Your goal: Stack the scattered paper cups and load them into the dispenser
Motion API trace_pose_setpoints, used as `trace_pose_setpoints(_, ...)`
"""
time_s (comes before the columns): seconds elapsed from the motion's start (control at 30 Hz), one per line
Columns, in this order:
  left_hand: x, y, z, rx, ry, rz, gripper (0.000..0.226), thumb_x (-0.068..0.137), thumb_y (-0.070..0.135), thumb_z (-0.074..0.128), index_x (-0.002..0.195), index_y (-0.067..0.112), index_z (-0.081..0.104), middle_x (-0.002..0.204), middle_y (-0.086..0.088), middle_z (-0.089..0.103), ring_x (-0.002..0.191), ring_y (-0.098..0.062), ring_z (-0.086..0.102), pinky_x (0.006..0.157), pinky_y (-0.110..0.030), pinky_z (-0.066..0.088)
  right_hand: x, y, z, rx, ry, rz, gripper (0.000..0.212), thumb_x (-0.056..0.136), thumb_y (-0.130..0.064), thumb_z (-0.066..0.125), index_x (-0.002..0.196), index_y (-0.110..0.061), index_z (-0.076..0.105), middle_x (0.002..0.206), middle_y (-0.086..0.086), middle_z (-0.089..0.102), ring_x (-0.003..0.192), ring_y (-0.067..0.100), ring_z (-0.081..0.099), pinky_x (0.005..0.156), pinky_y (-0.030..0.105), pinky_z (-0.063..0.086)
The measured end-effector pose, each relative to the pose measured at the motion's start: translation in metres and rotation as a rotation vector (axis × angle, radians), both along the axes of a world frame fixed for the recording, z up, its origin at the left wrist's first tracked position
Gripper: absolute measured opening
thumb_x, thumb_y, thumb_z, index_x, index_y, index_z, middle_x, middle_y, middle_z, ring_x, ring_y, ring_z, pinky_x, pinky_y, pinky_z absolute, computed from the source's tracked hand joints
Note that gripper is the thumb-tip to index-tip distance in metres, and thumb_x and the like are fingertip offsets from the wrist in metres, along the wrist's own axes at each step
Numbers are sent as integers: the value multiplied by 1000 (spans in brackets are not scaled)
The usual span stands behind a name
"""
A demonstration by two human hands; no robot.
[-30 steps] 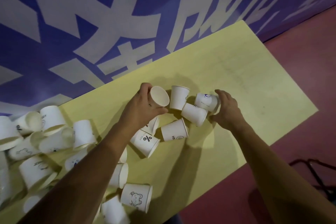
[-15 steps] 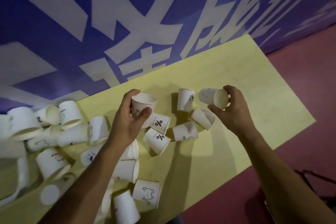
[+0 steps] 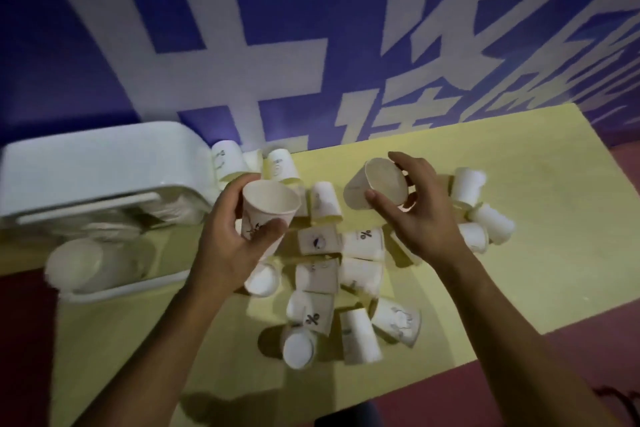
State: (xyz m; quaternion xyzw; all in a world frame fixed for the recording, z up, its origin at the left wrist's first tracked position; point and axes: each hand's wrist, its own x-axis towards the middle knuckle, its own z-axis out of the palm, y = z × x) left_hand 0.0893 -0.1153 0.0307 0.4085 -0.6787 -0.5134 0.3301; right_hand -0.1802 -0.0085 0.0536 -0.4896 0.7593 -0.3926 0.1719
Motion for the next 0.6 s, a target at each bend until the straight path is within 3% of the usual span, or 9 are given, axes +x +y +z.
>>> trace_pose_setpoints(0.1, 68, -3, 12, 3, 33, 42, 70, 79, 79, 62, 133, 36, 50, 128, 26, 59, 119, -3, 59, 93, -18, 48, 69, -20, 3, 5, -32, 8, 60, 83, -49, 80, 134, -27, 55, 125, -15, 56, 108, 10, 56, 83, 43, 56)
trace_pose_setpoints(0.17, 103, -3, 17, -8, 59, 74, 69, 82, 78, 59, 133, 32, 50, 126, 25, 60, 117, -2, 59, 92, -15, 46, 108, -29, 5, 5, -40, 16, 62, 80, -50, 82, 131, -28, 56, 123, -17, 57, 105, 6, 56, 82, 38, 55)
trace_pose_setpoints(0.3, 170, -2, 21, -43, 68, 115, 62, 83, 63, 67, 128, 23, 52, 120, 15, 62, 109, -11, 62, 87, -23, 48, 180, -44, 5, -2, -78, 67, 65, 76, -57, 83, 129, -29, 58, 121, -21, 59, 105, 4, 58, 76, 24, 47)
trace_pose_setpoints(0.43, 216, -3, 14, -91, 44, 177, 59, 78, 47, 70, 126, 17, 51, 122, 0, 60, 108, -21, 61, 83, -26, 48, 229, -54, 3, 0, -99, 143, 62, 77, -55, 81, 128, -28, 59, 122, -20, 60, 113, 8, 59, 82, 29, 50)
trace_pose_setpoints(0.6, 247, -11, 8, -134, 29, 314, 67, 69, 35, 81, 127, 28, 49, 125, 4, 60, 114, -16, 60, 89, -16, 46, 258, -66, 6, 16, -116, 201, 50, 79, -45, 83, 122, -33, 61, 118, -23, 61, 108, 7, 59, 79, 31, 52)
